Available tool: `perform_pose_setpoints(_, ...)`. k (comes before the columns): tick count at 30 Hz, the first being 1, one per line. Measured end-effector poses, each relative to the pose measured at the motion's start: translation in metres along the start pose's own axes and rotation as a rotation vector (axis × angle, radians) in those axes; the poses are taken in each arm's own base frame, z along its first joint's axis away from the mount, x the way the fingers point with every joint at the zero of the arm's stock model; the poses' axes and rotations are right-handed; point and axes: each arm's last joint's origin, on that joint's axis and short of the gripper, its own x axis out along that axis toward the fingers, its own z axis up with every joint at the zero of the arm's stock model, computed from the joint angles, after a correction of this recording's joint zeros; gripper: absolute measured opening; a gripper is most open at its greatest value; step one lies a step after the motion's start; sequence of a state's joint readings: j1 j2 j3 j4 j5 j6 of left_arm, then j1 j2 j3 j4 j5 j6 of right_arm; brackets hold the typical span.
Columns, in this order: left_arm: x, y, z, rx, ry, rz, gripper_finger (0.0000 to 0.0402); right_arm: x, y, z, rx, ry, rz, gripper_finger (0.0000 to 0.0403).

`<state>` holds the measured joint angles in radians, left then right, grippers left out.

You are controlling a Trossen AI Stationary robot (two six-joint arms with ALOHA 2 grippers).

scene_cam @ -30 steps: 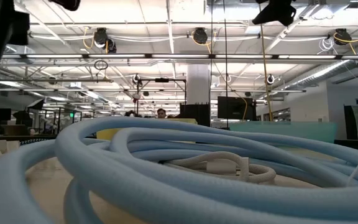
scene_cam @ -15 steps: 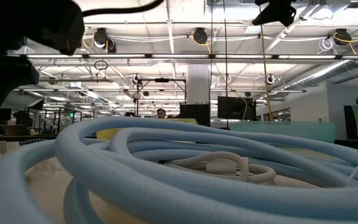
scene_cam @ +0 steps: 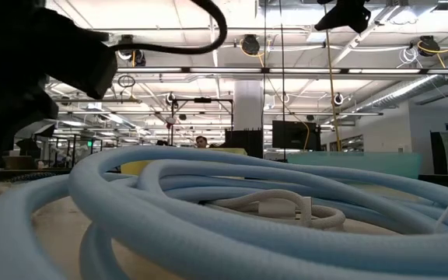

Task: Pick & Place USB Port
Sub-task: Put the brown USB cable into the yellow bin

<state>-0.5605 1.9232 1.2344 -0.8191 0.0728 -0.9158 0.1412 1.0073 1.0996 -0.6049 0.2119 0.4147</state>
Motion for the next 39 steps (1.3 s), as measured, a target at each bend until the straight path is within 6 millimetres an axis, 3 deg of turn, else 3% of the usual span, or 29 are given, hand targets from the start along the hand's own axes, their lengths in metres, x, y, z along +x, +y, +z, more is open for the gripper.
perform_pose_setpoints(1, 0.000, 0.001, 0.001, -0.001, 0.007, -0.006, 0.0043, 0.000, 0.000, 0.000, 0.000, -0.002, 0.001, 0.0254)
perform_pose_setpoints(3, 0.000, 0.002, 0.004, -0.009, 0.013, -0.021, 0.0020, 0.000, 0.000, 0.000, 0.001, -0.003, 0.002, 0.0254)
perform_pose_setpoints(10, -0.007, 0.000, 0.010, -0.044, -0.029, -0.097, 0.0008, 0.000, 0.000, 0.000, 0.001, -0.003, 0.001, 0.0254)
perform_pose_setpoints(24, -0.066, 0.011, 0.011, -0.219, -0.232, -0.210, 0.0005, 0.000, 0.000, 0.000, -0.005, -0.003, 0.001, 0.0254)
perform_pose_setpoints(33, -0.118, 0.061, -0.004, -0.365, -0.305, -0.063, 0.0005, 0.000, 0.000, 0.000, -0.003, -0.003, 0.001, 0.0254)
perform_pose_setpoints(39, -0.156, 0.107, -0.004, -0.528, -0.498, 0.021, 0.0005, 0.001, 0.001, 0.001, -0.002, -0.009, 0.004, 0.0254)
